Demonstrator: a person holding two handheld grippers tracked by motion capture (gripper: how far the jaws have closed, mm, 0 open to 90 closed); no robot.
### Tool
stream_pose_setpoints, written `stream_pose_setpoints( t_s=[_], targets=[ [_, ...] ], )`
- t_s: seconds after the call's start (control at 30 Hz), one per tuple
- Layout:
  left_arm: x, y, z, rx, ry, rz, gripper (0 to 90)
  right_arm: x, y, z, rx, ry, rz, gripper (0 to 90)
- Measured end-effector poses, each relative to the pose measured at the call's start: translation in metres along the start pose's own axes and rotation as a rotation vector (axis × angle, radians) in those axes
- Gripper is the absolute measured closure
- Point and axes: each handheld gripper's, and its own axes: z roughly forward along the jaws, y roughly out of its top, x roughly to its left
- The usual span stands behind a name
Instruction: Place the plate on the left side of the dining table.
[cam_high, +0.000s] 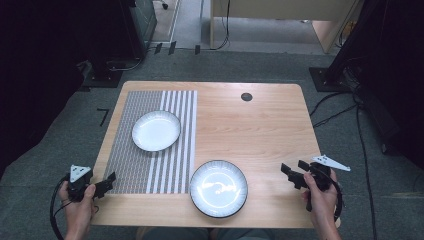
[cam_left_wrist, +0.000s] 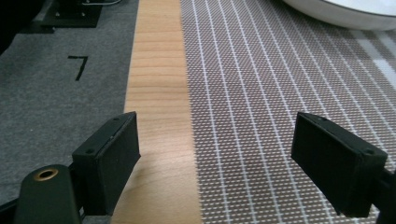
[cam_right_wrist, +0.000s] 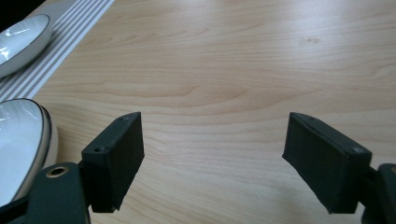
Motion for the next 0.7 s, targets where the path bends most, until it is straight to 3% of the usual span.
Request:
stream_pose_setpoints(
  t_s=[0.47,0.7],
  targets=[
    [-0.001,-0.003,0.003,0.036,-0.008,0.033,15.3,-0.033,-0.026,-0.014,0.020,-0.100,0.025,20.1],
    [-0.003,-0.004,0.005,0.051,-0.019,0.047,15.3,-0.038,-0.034,-0.017,0.041,-0.158,0.004,20.0]
  ],
)
